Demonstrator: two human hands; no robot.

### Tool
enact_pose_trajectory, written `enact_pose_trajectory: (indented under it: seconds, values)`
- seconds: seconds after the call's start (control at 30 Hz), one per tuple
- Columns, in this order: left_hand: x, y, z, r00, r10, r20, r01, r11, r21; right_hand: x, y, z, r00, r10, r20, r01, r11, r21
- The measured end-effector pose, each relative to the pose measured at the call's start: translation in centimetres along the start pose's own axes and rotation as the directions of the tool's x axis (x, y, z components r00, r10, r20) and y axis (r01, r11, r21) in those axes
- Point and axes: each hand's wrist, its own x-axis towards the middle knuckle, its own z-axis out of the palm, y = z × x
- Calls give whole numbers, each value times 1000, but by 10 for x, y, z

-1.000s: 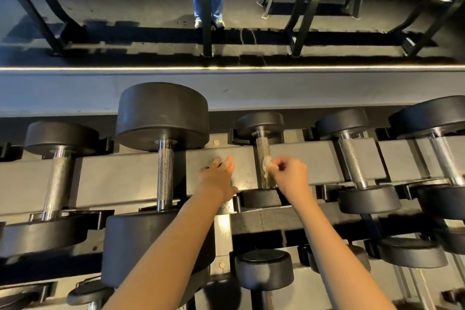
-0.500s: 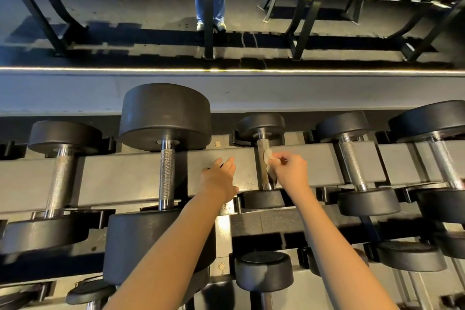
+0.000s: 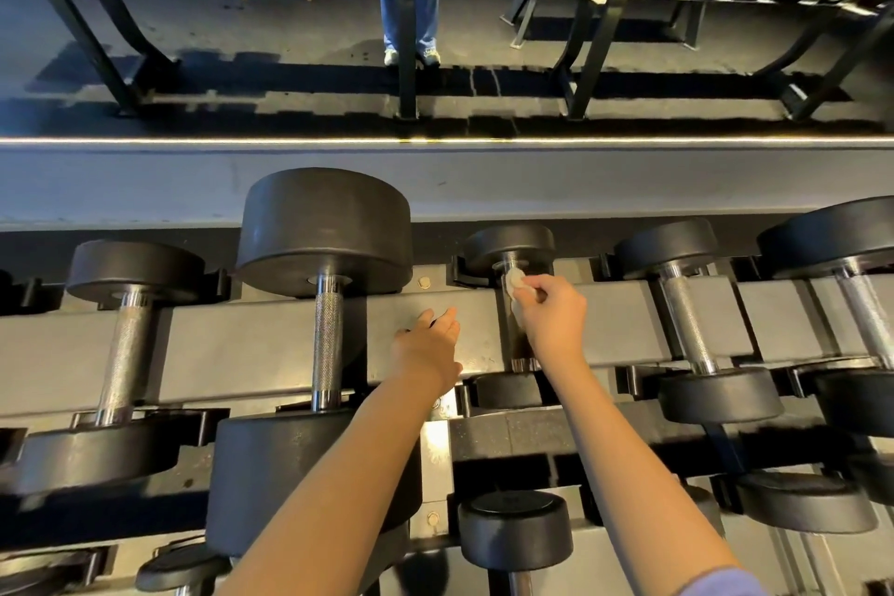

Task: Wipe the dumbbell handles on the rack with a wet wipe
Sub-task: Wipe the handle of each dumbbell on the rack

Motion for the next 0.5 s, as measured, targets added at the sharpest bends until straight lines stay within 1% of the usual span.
enact_pose_trajectory:
  seconds: [0.07,0.13,0.17,0.2,0.23,0.27,0.3,0.33,0.4,0.43,0.5]
  values:
    - [-1,0,-3,1000,11,-25,-11,1000,2,-11,10,-6,995,40,90,-39,999,-13]
    - [-2,3,-8,993,40,-115,-43,999,-21,-21,19,-13,978,84,189,-74,996,-57]
    - [-3,4,-10,986,43,-161,-60,993,-103,-25,22,-17,970,92,226,-77,994,-76]
    - [-4,7,-13,981,41,-190,-87,967,-241,-28,23,-20,966,96,241,-81,994,-71]
    - [-5,10,-15,977,47,-208,-131,902,-410,-30,23,-23,967,102,235,-95,995,-42]
    - [-6,14,-15,970,67,-234,-191,806,-561,-31,22,-26,971,106,216,-110,994,6]
    - [-7,19,-17,959,94,-267,-253,706,-661,-31,22,-27,975,110,193,-125,990,66]
    - [-8,25,-17,950,112,-292,-297,615,-731,-32,20,-29,977,114,182,-140,981,132]
    - [-10,35,-15,950,92,-299,-306,465,-831,-30,16,-31,976,113,188,-158,958,241]
    - [-9,38,-14,952,62,-300,-297,419,-858,-30,15,-32,975,109,192,-161,946,280]
    - [-8,43,-13,943,9,-332,-311,367,-877,-28,13,-32,974,109,200,-174,924,341]
